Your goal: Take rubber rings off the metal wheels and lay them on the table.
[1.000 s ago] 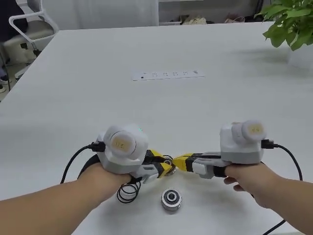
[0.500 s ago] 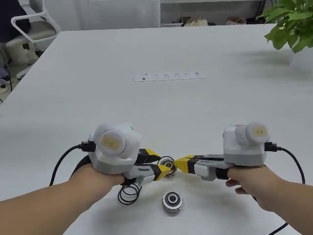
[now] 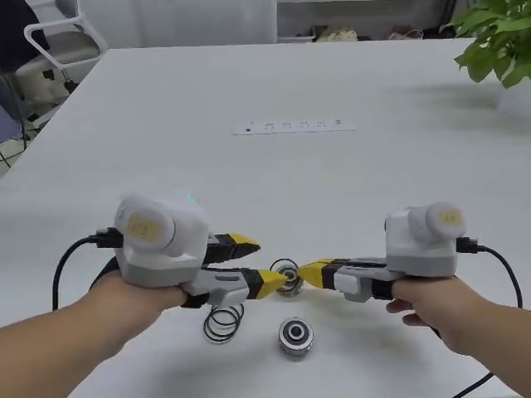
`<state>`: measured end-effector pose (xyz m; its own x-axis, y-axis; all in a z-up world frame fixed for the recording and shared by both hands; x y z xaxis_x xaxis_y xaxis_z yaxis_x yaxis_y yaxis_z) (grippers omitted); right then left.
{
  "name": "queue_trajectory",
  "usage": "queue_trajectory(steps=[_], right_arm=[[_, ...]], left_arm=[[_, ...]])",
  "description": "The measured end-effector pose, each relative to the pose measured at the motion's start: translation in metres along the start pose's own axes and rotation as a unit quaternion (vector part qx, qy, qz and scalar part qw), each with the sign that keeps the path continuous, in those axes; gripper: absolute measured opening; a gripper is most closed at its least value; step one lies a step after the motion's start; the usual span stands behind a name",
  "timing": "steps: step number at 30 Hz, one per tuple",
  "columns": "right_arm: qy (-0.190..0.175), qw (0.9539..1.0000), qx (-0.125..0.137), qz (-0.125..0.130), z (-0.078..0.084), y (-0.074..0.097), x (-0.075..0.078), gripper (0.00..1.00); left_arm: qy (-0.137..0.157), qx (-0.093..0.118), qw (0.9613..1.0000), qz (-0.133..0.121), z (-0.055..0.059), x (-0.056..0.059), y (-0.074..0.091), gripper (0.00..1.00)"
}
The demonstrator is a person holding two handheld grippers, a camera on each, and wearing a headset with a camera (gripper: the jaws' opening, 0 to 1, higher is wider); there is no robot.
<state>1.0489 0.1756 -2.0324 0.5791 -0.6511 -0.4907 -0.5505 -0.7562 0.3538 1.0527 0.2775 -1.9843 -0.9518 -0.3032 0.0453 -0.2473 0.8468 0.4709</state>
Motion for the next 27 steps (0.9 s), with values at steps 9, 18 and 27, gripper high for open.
queue_trajectory(steps=[9, 18, 27], right_arm=[[-0.006, 0.9999, 0.005, -0.007, -0.002, 0.000, -0.003, 0.00], [-0.011, 0.9998, 0.009, -0.015, -0.007, -0.002, -0.010, 0.00], [-0.011, 0.9994, 0.008, -0.031, -0.014, -0.008, -0.028, 0.00]], left_arm=[[-0.012, 0.007, 0.9998, -0.013, -0.002, -0.003, 0.034, 0.37], [-0.026, 0.011, 0.9991, -0.031, 0.002, -0.003, 0.061, 0.45], [-0.009, 0.016, 0.9985, -0.051, 0.011, -0.007, 0.082, 0.50]])
Point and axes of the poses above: the centre of the closed fingertips' face, and the gripper's own axes: y roughly backward along the fingers, x roughly to its right, z roughly out of its underside, the point moved 4 cm from there along y, roughly backward along the fingers
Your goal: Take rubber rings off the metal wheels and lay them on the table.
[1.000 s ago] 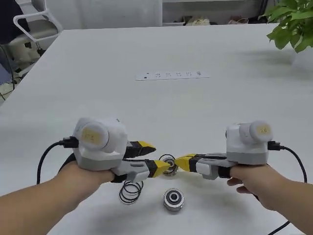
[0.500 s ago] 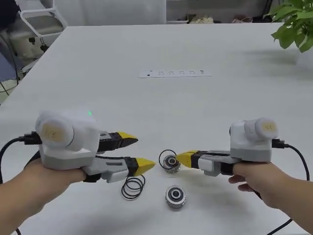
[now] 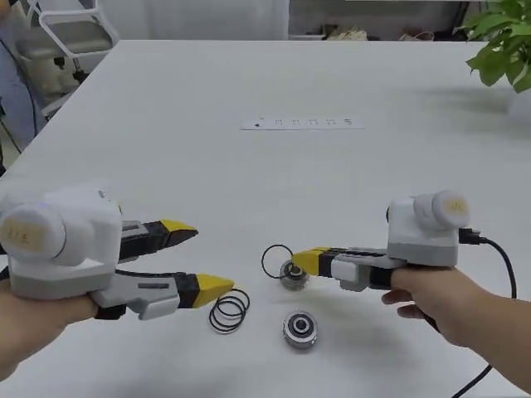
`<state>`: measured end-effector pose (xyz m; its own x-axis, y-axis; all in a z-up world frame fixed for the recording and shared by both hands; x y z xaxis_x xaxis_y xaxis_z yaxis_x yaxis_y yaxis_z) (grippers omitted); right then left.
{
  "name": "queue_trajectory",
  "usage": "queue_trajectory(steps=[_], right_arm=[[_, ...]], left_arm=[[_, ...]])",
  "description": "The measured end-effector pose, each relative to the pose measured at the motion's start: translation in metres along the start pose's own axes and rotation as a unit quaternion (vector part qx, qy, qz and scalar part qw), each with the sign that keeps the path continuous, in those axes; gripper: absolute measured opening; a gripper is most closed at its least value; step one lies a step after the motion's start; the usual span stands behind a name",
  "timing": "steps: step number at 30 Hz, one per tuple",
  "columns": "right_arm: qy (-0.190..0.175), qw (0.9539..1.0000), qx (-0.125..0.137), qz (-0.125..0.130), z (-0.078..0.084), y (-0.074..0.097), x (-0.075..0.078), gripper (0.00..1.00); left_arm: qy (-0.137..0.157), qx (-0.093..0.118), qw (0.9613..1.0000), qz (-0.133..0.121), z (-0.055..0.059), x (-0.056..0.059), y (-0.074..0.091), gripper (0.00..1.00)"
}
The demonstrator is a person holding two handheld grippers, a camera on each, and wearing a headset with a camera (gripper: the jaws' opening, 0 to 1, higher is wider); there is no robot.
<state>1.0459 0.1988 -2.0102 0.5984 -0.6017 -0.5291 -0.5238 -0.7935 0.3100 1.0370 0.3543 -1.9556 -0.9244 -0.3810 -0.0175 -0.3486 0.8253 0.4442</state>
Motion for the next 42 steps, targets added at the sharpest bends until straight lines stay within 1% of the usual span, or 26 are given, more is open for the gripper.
queue_trajectory(steps=[7, 12, 15, 23, 28, 32, 36, 38, 42], right_arm=[[0.004, 0.9998, -0.015, -0.009, 0.002, -0.006, -0.011, 0.00], [0.001, 0.9997, -0.020, -0.016, 0.002, -0.012, -0.013, 0.00], [0.000, 0.9995, -0.025, -0.018, 0.003, -0.016, -0.013, 0.00], [-0.003, 0.9988, -0.042, -0.024, 0.011, -0.032, -0.017, 0.00], [-0.001, 0.9979, -0.059, -0.028, 0.020, -0.042, -0.021, 0.00], [-0.001, 0.9973, -0.066, -0.032, 0.024, -0.047, -0.023, 0.00], [0.000, 0.9969, -0.073, -0.029, 0.028, -0.050, -0.022, 0.00], [0.000, 0.9968, -0.077, -0.023, 0.031, -0.051, -0.019, 0.00], [-0.008, 0.9967, -0.078, -0.019, 0.033, -0.051, -0.015, 0.00]], left_arm=[[0.010, 0.004, 0.9999, -0.011, 0.005, -0.002, 0.009, 0.51], [0.016, 0.006, 0.9998, -0.012, 0.006, 0.000, 0.013, 0.52], [0.017, 0.007, 0.9997, -0.015, 0.008, -0.002, 0.017, 0.52], [0.025, 0.002, 0.9994, -0.024, 0.017, -0.005, 0.023, 0.52], [0.030, 0.002, 0.9992, -0.026, 0.020, -0.005, 0.025, 0.52], [0.032, 0.003, 0.9990, -0.029, 0.021, -0.005, 0.026, 0.52], [0.034, 0.000, 0.9990, -0.030, 0.024, -0.004, 0.026, 0.52], [0.036, 0.000, 0.9989, -0.030, 0.025, -0.004, 0.026, 0.52], [0.037, -0.003, 0.9989, -0.030, 0.027, -0.003, 0.026, 0.52]])
Point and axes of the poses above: the centre of the closed fingertips' face, and the gripper's own axes: y roughly backward along the fingers, x roughly to its right, z roughly out of its underside, the point moved 4 cm from there along y, roughly backward along the fingers
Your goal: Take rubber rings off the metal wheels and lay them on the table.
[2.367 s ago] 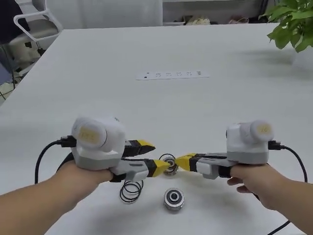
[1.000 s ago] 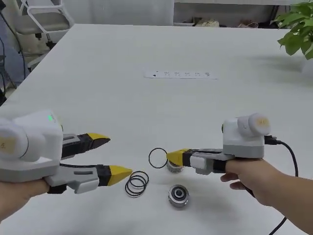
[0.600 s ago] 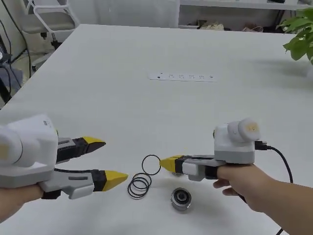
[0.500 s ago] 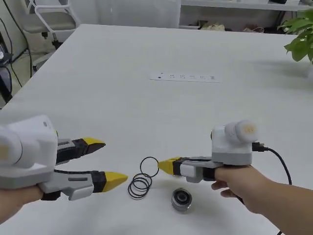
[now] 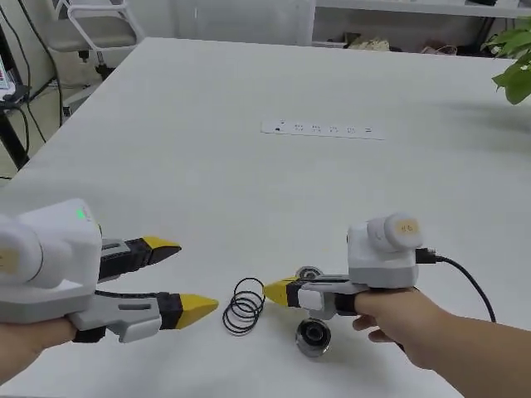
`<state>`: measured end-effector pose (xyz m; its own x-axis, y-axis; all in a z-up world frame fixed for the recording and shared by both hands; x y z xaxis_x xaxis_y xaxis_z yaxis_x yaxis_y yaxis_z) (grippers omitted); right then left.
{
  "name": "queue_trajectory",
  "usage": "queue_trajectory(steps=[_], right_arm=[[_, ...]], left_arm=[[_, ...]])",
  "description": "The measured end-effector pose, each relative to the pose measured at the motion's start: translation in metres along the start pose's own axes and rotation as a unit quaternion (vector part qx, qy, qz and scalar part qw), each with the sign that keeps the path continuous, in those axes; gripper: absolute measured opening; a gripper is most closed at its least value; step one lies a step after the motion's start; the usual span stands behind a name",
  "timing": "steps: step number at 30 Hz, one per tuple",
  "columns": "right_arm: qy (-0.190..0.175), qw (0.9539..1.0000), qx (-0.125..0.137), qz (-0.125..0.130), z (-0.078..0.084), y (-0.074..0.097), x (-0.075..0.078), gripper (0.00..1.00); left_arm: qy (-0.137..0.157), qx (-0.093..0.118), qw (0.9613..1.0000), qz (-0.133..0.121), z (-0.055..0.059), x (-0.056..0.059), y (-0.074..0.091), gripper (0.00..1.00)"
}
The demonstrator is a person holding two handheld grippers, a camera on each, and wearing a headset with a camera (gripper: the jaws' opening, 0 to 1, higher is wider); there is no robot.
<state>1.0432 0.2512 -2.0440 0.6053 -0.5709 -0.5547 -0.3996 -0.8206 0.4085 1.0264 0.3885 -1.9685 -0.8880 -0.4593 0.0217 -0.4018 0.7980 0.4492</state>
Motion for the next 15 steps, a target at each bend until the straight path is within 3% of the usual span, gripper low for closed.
queue_trajectory(steps=[15], right_arm=[[0.004, 0.9999, -0.006, 0.014, 0.0040, -0.0034, 0.0054, 0.01]], left_arm=[[0.005, -0.005, 1.0000, -0.002, 0.0029, 0.0003, -0.0012, 0.52]])
Point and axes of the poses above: the centre of the closed fingertips' face, and the gripper's own axes: y roughly backward along the fingers, x roughly to its right, z roughly out of its underside, the point moved 4 cm from there along y, roughly backward along the fingers
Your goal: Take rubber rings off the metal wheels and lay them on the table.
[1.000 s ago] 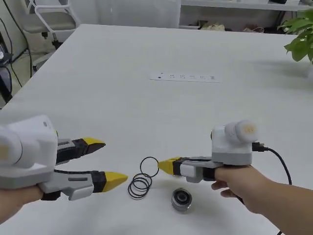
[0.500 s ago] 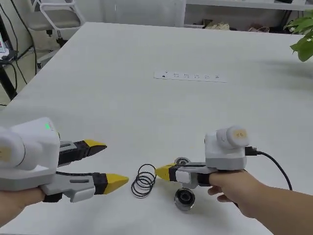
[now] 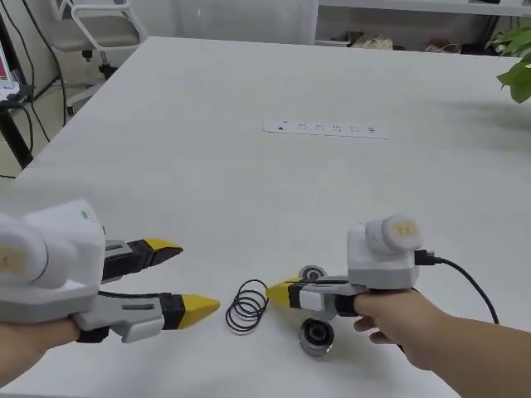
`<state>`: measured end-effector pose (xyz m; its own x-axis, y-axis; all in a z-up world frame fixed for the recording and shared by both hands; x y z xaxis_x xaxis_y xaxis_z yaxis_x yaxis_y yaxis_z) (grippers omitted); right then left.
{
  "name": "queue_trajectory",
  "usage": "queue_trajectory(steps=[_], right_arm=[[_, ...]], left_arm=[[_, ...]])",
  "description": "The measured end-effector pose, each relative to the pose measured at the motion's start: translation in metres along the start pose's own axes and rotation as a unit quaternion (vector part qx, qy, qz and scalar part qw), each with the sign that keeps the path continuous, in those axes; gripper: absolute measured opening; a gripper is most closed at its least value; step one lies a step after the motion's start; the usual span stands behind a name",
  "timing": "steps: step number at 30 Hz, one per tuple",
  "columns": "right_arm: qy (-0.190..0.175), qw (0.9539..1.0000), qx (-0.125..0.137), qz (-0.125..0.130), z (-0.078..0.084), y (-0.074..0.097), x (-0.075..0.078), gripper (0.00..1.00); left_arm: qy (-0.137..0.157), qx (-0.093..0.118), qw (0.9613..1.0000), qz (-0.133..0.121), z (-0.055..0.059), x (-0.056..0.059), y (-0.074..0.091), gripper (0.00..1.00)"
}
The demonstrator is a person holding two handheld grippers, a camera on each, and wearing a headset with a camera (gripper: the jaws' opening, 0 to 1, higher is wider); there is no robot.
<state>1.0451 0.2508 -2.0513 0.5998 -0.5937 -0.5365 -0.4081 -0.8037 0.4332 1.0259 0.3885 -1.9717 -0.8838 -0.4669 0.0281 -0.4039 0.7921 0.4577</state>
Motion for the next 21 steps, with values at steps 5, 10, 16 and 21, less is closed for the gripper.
queue_trajectory(steps=[5, 10, 16, 21], right_arm=[[0.005, 1.0000, 0.001, 0.003, 0.000, -0.001, 0.001, 0.04], [0.007, 1.0000, 0.004, 0.002, -0.001, 0.001, -0.001, 0.09], [0.021, 0.9997, 0.011, -0.002, -0.009, 0.010, -0.008, 0.13], [0.039, 0.9991, 0.016, 0.002, -0.015, 0.020, -0.010, 0.16]], left_arm=[[0.000, -0.001, 1.0000, 0.002, 0.000, 0.002, -0.001, 0.52], [-0.001, -0.002, 1.0000, 0.001, 0.000, 0.002, -0.001, 0.52], [0.000, -0.002, 1.0000, 0.002, -0.001, 0.004, 0.000, 0.52], [-0.002, -0.001, 1.0000, 0.006, -0.003, 0.007, -0.002, 0.52]])
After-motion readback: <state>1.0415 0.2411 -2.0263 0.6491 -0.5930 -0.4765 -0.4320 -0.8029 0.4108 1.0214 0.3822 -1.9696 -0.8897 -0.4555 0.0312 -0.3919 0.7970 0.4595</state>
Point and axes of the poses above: the centre of the closed fingertips' face, and the gripper's own axes: y roughly backward along the fingers, x roughly to its right, z roughly out of its underside, the point moved 4 cm from there along y, roughly backward along the fingers
